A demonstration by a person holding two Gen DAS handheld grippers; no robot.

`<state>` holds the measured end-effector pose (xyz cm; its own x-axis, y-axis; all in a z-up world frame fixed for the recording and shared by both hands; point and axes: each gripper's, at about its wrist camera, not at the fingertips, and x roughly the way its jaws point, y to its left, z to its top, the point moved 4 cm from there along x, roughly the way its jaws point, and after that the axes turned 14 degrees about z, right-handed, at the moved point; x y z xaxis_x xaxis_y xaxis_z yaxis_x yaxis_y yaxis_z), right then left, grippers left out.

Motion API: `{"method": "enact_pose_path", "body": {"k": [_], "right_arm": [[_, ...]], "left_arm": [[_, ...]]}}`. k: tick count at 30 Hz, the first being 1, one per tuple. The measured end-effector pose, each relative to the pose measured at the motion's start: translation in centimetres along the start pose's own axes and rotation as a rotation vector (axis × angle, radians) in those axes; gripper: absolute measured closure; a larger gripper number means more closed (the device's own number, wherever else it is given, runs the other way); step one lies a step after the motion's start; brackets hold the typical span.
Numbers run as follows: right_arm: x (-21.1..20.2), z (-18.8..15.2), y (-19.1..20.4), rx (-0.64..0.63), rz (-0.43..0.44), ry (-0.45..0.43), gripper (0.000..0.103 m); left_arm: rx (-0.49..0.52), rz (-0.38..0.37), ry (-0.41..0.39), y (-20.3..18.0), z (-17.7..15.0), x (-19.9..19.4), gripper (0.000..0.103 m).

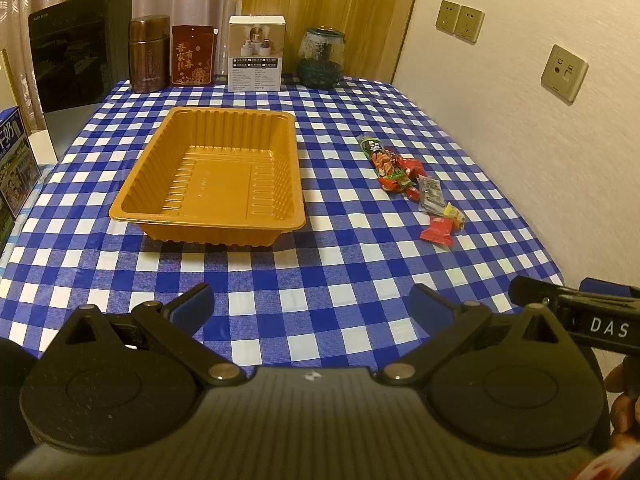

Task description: Organize snacks

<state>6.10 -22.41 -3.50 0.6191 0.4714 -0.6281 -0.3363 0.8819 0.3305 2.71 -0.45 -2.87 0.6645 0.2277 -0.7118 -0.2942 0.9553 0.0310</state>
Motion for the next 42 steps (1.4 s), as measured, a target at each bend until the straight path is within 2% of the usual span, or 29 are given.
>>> {"method": "enact_pose_path", "body": {"k": [42], "right_arm": [[-0.27,0.21,-0.13,0.001,-0.008,-0.006,0.0]], "left_arm": [[-0.006,-0.008,-0.004,-0.34,0.14,-0.16,0.0]]}}
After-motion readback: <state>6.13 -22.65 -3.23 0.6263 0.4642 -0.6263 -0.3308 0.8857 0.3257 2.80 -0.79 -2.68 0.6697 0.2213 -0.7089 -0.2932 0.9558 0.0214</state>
